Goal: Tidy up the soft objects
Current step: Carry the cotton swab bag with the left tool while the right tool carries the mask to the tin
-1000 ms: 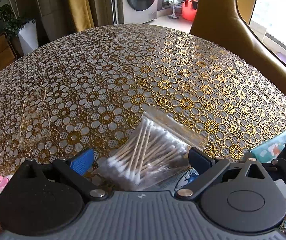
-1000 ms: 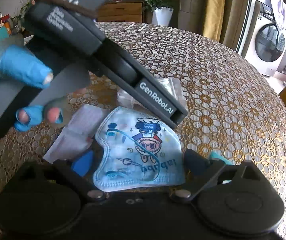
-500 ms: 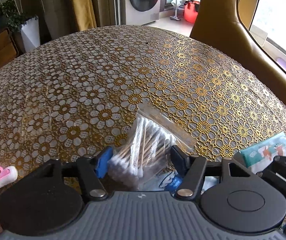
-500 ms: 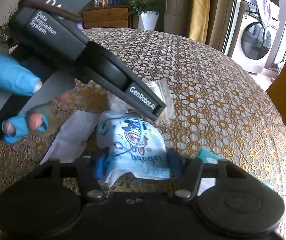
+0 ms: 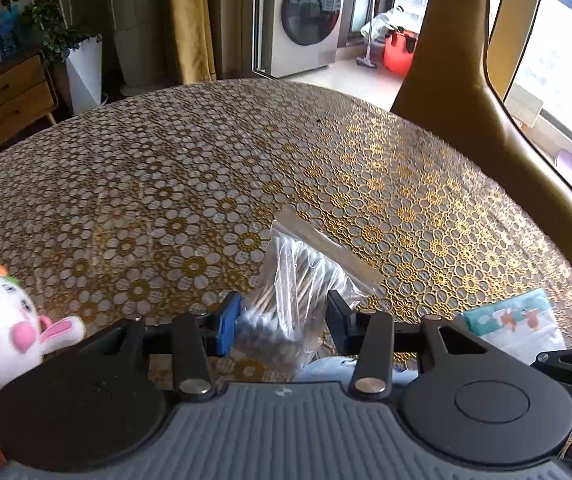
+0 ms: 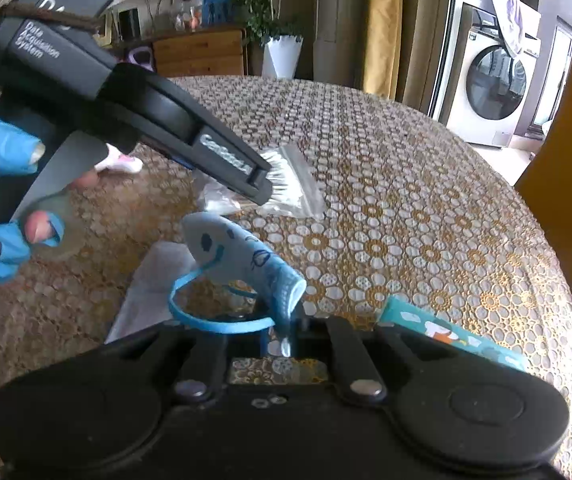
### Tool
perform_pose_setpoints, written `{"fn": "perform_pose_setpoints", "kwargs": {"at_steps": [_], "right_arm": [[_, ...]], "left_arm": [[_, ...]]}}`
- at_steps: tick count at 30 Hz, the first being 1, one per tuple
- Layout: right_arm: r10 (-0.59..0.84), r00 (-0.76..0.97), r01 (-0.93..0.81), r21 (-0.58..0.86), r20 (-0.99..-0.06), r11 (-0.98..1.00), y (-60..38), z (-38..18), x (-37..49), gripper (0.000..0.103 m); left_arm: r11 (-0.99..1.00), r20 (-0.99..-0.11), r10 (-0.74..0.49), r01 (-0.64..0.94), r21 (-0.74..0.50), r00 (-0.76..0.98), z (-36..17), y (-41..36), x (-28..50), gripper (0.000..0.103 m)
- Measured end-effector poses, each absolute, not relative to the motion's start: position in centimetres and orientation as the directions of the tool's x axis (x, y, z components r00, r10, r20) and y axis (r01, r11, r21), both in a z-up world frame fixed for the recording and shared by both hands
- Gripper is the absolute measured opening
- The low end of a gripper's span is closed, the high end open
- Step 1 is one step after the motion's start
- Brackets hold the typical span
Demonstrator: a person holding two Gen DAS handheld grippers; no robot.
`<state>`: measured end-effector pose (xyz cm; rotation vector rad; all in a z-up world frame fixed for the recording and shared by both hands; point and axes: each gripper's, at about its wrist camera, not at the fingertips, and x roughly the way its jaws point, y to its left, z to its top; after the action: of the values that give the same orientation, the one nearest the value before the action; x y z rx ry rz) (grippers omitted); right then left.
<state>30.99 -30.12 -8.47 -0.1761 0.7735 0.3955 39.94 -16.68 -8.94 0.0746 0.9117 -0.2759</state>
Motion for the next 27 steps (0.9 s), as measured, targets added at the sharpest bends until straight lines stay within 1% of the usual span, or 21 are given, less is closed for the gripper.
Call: {"fn": "perform_pose_setpoints", "kwargs": {"at_steps": [7,14,23,27], "right_arm": [[0.312,0.661,-0.415,0.014,-0.683,0.91,-29.4,-5.5,28.4,0.009],[0.376,0.66,-0.43,0.083,-0.65,0.899,-28.0,-2.4,26.0,0.009],[0.46,0.654,-0.485,0.132,-0.6,0.864,-24.5,1.6,22.8,0.009],[0.492,0.651,-0.521,0.13,-0.579,0.843,-22.1,3.1,21.6,0.009]], "left_arm": [[0.965,-0.766,-0.22,0.249,-0.081,0.604,-5.4,-14.0,37.1,0.045],[0.97,-0.742,-0.215,0.23,-0.085,0.635,-1.9,-10.4,33.4,0.045],[0.977,-0.703,-0.2,0.192,-0.091,0.682,2.7,-4.3,28.2,0.045],[0.984,-0.689,-0.177,0.153,-0.097,0.702,4.2,-1.0,26.2,0.045]]}}
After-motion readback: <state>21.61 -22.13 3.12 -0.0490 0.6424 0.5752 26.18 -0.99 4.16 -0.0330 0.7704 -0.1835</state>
